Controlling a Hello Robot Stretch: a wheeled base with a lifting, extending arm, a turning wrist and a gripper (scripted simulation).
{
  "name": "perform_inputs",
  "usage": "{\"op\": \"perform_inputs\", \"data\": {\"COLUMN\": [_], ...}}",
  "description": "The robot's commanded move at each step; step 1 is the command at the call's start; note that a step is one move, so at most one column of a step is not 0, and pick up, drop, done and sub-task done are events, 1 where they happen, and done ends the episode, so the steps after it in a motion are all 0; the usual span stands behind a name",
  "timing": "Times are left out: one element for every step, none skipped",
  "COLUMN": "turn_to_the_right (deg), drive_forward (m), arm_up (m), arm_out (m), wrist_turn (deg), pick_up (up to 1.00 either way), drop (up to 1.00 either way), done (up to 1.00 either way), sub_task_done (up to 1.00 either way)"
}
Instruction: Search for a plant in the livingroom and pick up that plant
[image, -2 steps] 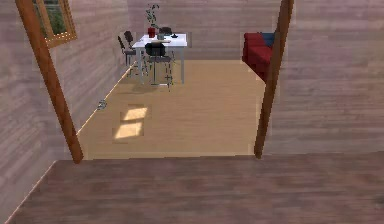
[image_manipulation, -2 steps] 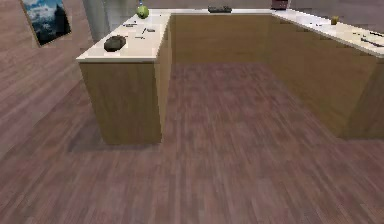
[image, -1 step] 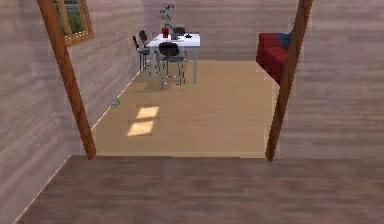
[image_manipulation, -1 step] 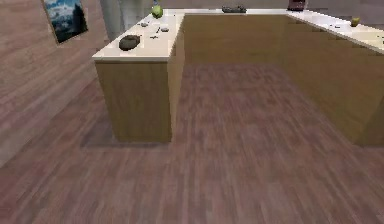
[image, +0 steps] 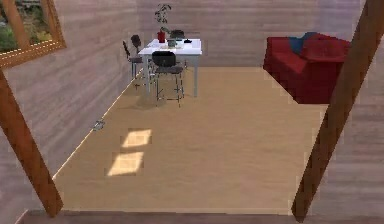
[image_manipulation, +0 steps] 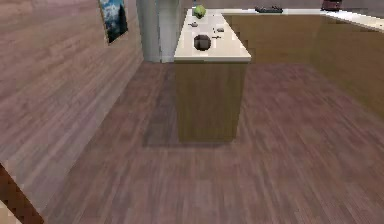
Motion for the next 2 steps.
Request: {"op": "perform_inputs", "data": {"turn_to_the_right": [-15.0,0.0], "drive_forward": [0.0,1.0], "arm_up": [0.0,0.0], "arm_out": [0.0,0.0], "wrist_turn": [0.0,0.0], "pick_up": [0.0,0.0], "drop": [0.0,0.0], "done": [0.0,0.0], "sub_task_done": [0.0,0.0]}}
